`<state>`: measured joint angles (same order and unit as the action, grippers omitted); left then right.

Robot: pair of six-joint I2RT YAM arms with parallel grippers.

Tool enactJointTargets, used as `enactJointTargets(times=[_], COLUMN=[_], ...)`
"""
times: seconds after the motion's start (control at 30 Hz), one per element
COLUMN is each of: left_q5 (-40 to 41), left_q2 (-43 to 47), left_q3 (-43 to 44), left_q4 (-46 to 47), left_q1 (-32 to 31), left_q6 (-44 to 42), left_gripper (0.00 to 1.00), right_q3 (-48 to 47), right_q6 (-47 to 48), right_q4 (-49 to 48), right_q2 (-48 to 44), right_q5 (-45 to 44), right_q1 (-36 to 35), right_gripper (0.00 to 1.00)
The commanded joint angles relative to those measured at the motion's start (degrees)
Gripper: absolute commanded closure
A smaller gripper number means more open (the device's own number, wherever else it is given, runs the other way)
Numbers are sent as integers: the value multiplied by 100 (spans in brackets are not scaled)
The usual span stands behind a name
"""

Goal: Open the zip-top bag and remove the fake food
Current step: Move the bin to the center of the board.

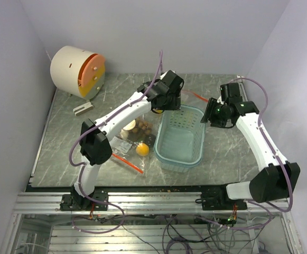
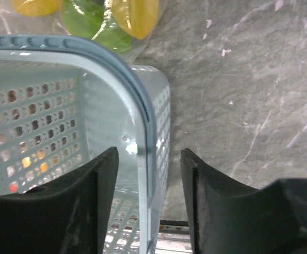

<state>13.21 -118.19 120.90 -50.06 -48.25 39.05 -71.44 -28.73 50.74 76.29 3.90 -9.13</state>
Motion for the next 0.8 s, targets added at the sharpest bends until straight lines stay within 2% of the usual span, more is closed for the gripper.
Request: enactJointTargets(times=[0.0,0.1,0.2,0.27,0.4,0.5,0.53,0.7,0.77], left_q5=[40,236,209,228,253,184,169,81,-35], left_q2=[345,536,820,906,1023,1102,1107,1035,973], left_q3=[-200,-400,-825,-1071,-1517,-1964,-2066,-2425,-2480], left_q4=[-150,-218,-35,61,181,405,435,572,600], left_q1=[197,272,372,388,386,390,388,382,382], left_q6=[-127,-210,-221,-231,-164,-99,-80,24,102], left_gripper=[28,28,28,28,29,32,35,47,53], right_q3=[-363,-502,-684,-857,-1307,-1717,-1852,-2340,-2368], right_q6=[529,648,635,638,834,1051,1112,963,790], right_q4=[74,2,-147,-214,-260,-249,-221,-5,-19], right_q2=[457,655,883,1147,1537,1815,1909,2091,2000], right_q5=[-394,-511,-565,-613,-914,-1184,-1239,-1351,-1568], right_q1=[17,80,141,175,265,296,300,297,207], right_gripper=[54,65,81,86,92,91,83,17,8])
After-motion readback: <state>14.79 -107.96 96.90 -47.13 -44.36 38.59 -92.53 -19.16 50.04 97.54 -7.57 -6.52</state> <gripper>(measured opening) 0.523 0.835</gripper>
